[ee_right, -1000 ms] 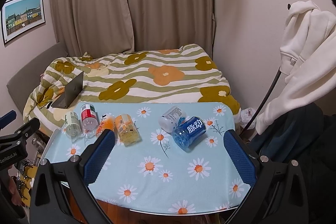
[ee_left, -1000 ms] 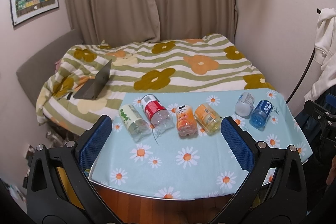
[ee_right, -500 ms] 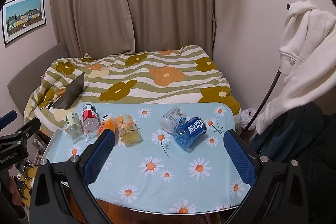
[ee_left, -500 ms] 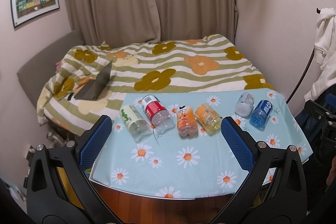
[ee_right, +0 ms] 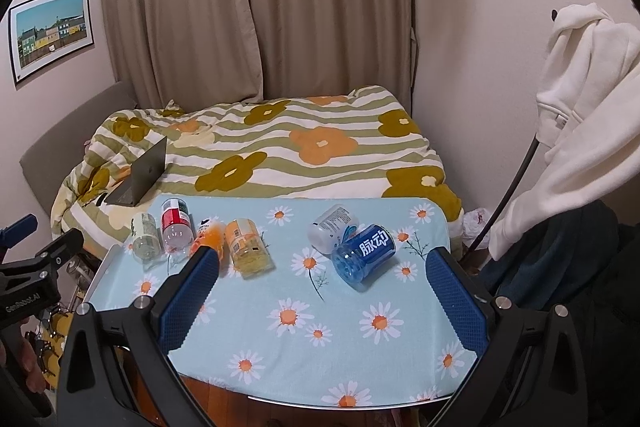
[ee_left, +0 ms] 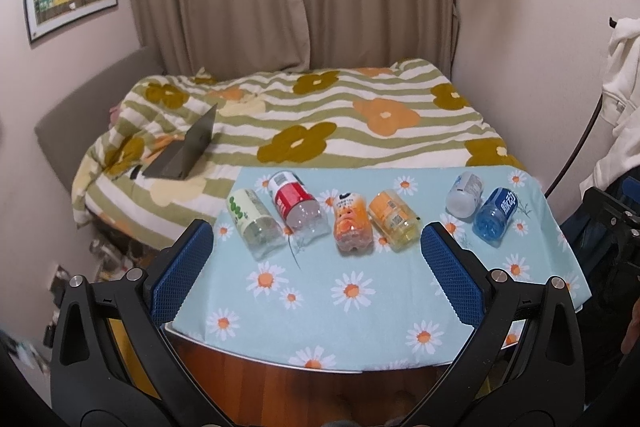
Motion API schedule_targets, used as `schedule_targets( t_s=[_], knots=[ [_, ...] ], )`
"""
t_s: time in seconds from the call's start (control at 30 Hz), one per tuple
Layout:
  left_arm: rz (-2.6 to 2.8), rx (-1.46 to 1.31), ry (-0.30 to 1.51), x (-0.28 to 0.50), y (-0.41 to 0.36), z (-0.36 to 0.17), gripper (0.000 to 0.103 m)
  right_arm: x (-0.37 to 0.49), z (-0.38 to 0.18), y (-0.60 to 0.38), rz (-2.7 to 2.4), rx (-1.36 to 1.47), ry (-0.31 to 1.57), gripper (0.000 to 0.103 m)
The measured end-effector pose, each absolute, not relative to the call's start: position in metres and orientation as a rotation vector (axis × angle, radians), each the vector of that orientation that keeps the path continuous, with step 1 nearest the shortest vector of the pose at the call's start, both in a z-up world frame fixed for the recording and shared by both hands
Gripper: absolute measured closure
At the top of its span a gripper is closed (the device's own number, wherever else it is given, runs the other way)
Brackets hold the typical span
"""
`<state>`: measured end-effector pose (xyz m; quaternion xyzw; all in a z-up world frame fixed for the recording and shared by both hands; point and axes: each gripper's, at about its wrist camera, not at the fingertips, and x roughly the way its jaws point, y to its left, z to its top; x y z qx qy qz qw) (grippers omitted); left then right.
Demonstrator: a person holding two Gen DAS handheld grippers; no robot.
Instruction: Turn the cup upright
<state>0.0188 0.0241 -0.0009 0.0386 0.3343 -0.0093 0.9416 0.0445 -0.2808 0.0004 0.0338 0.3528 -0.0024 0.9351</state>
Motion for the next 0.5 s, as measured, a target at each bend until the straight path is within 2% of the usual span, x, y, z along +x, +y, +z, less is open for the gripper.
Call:
schedule_targets(
  t_s=[0.23, 0.5],
  knots=[
    [0.018, 0.063, 0.734, 0.022, -0.002, -0.005, 0.0, 0.058, -0.004, -0.295, 0.047, 0.049, 0.743, 0.0],
    [0.013, 0.08, 0.804, 0.056, -0.027, -0.037, 0.0, 0.084, -0.032, -0.314, 0.082, 0.033, 0.79, 0.0]
  ],
)
